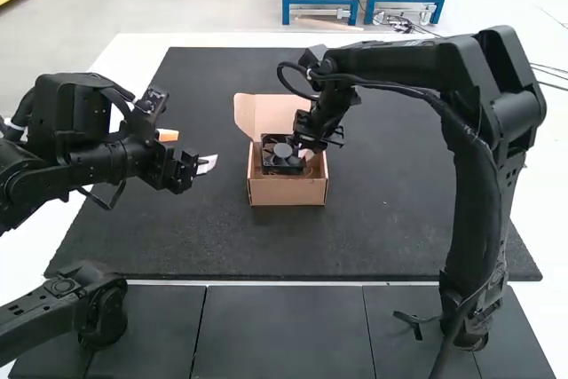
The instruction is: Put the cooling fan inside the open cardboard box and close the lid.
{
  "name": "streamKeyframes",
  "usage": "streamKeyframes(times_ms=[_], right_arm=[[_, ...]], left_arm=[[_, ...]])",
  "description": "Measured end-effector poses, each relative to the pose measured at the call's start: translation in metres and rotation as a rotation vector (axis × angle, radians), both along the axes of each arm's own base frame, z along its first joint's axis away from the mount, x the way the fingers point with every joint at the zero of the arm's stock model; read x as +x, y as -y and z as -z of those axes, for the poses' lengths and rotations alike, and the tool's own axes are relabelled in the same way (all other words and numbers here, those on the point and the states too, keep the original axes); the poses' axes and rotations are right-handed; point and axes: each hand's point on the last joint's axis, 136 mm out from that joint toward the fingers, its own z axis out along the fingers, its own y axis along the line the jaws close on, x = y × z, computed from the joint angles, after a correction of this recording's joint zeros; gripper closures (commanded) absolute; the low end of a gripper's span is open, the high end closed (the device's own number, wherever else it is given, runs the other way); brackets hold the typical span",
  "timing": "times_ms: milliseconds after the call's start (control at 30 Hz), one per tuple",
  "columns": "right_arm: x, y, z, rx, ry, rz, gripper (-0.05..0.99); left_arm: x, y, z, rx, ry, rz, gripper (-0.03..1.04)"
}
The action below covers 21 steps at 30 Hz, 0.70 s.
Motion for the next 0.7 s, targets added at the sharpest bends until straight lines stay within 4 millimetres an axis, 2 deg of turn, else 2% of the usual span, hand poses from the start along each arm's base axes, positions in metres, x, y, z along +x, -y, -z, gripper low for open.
streamKeyframes(times_ms=[467,700], right_arm=[[0.007,-0.001,0.005,-0.011,0.017,0.006,0.95],[0.011,-0.001,0.024,-0.042,-0.002,0.006,0.95]], left_arm=[[-0.002,-0.001,-0.003,-0.005,0.012,-0.002,0.04],[-0.002,-0.001,-0.003,-0.004,0.011,-0.002,0.04]])
